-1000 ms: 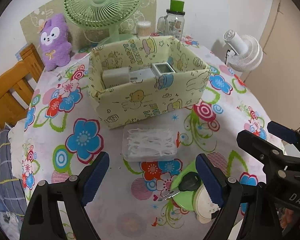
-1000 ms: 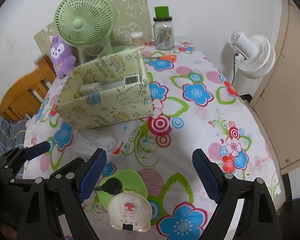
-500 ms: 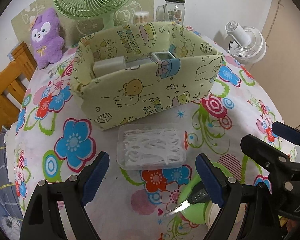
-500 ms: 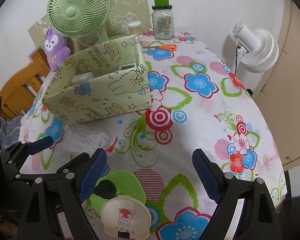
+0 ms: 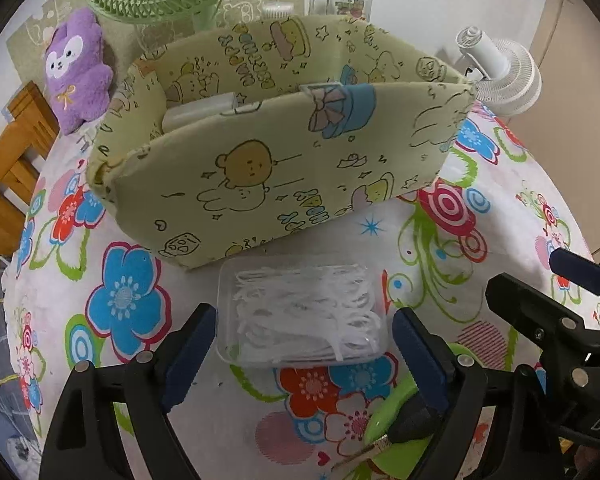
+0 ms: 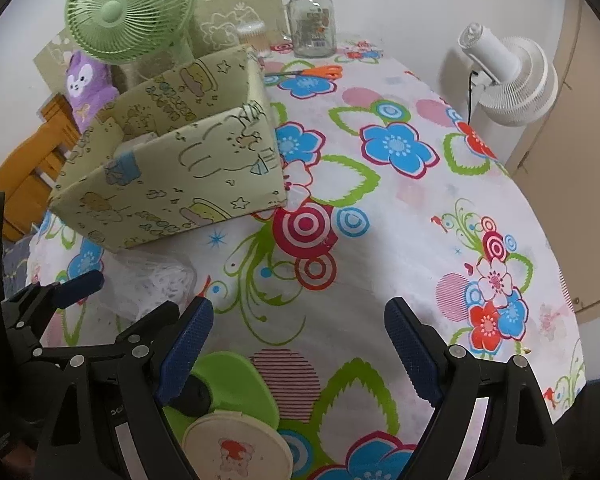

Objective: Organize rigid objects
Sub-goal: 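Move the left tool to the clear floss-pick box while the right tool approaches the green gadget, then close the left tool on the clear floss-pick box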

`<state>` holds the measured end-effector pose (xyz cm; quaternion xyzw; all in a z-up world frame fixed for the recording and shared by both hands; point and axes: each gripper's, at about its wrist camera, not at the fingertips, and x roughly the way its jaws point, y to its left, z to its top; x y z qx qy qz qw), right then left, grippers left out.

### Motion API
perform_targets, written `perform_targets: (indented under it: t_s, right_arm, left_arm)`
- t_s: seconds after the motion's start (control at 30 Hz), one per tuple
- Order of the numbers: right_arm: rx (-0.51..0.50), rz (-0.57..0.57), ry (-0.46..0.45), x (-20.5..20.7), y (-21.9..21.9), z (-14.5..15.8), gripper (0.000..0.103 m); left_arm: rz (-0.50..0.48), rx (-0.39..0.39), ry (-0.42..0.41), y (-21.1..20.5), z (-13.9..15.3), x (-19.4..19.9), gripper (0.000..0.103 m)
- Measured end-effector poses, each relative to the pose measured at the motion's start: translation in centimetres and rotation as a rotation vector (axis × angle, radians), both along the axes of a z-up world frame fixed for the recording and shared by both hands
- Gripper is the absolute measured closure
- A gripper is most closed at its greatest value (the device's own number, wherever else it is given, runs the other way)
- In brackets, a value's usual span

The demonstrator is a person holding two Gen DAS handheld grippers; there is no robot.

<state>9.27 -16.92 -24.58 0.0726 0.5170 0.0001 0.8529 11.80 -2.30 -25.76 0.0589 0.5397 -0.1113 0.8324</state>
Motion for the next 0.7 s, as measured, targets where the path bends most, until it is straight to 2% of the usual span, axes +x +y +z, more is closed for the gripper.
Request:
perform_targets:
  t_s: [0.4,0.7]
  right_arm:
    - [0.003,0.016,0.029,1.3,0.5,-1.2,0.013]
    - [-0.014,0.035,0.049,1.8,0.9,-1.7,0.013]
  left_arm:
    - [0.001,0.015,0.015,-0.5,-1.1,1.1,0.012]
    - [-0.001,0.061,-0.035,-1.7,-1.1,1.3,0.016]
